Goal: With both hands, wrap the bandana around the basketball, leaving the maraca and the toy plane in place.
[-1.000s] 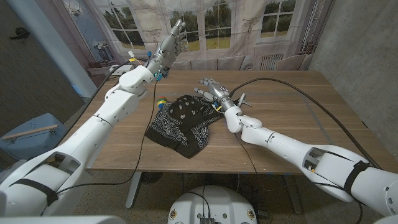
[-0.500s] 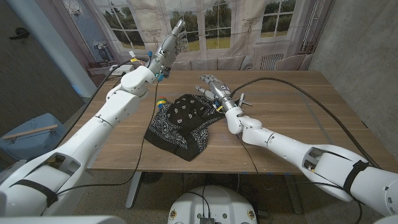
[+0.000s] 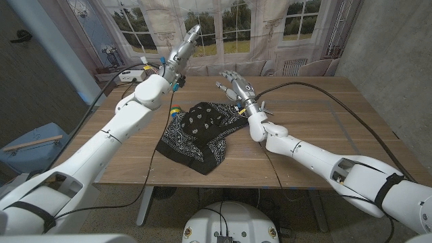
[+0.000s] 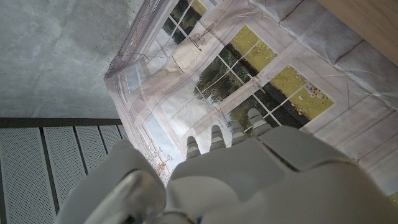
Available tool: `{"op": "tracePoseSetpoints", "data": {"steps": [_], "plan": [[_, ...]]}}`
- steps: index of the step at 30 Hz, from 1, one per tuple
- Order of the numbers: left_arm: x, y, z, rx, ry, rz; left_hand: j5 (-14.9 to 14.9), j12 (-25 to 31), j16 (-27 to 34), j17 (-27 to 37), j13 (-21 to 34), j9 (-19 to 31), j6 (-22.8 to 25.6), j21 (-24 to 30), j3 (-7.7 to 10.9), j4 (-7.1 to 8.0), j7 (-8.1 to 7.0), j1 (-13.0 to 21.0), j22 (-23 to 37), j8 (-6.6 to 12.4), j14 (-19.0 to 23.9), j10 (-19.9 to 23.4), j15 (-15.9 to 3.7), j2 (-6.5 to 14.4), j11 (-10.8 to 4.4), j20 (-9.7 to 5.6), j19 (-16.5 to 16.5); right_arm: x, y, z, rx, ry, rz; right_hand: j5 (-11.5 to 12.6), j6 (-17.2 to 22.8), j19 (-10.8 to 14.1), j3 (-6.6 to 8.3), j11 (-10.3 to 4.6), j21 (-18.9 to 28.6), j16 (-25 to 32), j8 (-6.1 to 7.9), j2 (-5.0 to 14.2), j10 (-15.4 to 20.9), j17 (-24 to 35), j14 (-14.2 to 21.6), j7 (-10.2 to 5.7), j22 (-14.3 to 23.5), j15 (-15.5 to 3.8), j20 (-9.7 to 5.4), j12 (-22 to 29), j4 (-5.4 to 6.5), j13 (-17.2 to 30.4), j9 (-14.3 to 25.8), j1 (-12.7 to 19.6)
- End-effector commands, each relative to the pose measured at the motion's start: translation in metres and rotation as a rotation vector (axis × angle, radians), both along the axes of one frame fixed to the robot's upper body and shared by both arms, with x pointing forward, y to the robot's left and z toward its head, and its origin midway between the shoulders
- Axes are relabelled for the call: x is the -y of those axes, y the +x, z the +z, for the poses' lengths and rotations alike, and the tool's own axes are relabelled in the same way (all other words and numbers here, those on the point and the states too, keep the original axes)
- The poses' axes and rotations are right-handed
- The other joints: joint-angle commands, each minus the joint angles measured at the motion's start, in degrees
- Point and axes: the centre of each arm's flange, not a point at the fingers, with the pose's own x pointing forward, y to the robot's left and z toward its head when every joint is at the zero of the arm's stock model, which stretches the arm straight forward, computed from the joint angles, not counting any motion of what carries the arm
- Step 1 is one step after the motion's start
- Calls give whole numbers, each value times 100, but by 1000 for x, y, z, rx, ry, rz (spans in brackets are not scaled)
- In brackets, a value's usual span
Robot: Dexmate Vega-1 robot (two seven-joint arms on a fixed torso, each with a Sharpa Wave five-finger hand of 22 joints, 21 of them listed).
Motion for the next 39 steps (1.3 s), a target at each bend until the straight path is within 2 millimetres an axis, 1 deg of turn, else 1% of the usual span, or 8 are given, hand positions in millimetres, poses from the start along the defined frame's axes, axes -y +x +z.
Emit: {"op": "tracePoseSetpoints", "data": {"steps": [1,5,9,13,18,25,31,39], "plan": [[-9,-17,-16,63,16,131,6,53,32,-4,19,13,109,33,14,-37,-41,17,5,40,59,74,-49,44,-14,-35,56,17,-11,21,9,93,83,-111,212,219,112,134,50,74,47,-1,218,-82,280,57,5,-482,148,59,-143,-9,0,205],[-14,-17,-26,71,-4,121,2,61,41,-6,18,14,168,36,19,-44,-45,26,4,50,98,112,-55,59,-29,-30,70,25,-10,24,-41,138,141,-399,361,461,624,378,48,97,45,66,407,-205,543,207,0,-274,402,63,-436,-18,-5,855],[-18,-16,-36,69,-20,102,-6,88,52,-9,17,16,258,52,34,-59,-52,47,2,65,157,204,-70,88,-85,-46,118,35,-8,28,-99,194,199,-549,442,539,829,488,41,111,48,51,430,-230,644,292,0,-162,503,46,-501,-19,-4,1034],[-24,-14,-46,57,-40,71,-10,94,52,-11,17,17,304,56,43,-70,-53,61,1,72,176,233,-60,104,-91,-51,133,45,-5,31,-155,250,265,-724,472,578,851,698,24,117,35,-15,477,-223,690,419,1,-46,528,44,-411,-18,-2,918],[-31,-13,-56,35,-52,44,-16,89,42,-12,17,18,347,58,52,-83,-57,79,-1,75,171,240,-46,118,-86,-68,144,55,-7,35,-190,307,307,-842,503,605,853,809,12,115,30,-49,493,-221,714,499,2,41,523,37,-353,-17,-2,827],[-40,-11,-71,-3,-69,0,-23,88,43,-14,16,18,391,58,58,-100,-59,97,-3,72,200,260,-18,128,-63,-61,151,74,-5,42,-259,406,385,-967,501,629,828,893,-4,75,13,-107,477,-222,649,565,1,126,525,18,-298,-16,0,715],[-46,-9,-85,-37,-75,-18,-30,79,40,-14,16,17,410,57,57,-111,-60,104,-3,63,212,256,-9,126,-34,-51,155,95,1,44,-303,547,445,-1095,519,531,797,952,-71,55,6,-132,494,-218,624,594,0,172,653,14,-232,-14,1,574],[-58,-3,-99,-69,-108,-30,-38,56,28,-14,16,15,388,54,54,-122,-63,109,-4,37,200,218,-10,122,-1,-52,155,105,0,36,-293,627,461,-1230,509,358,798,981,-170,-5,-15,-123,408,-220,515,618,7,185,560,-32,-190,-12,0,465]]}}
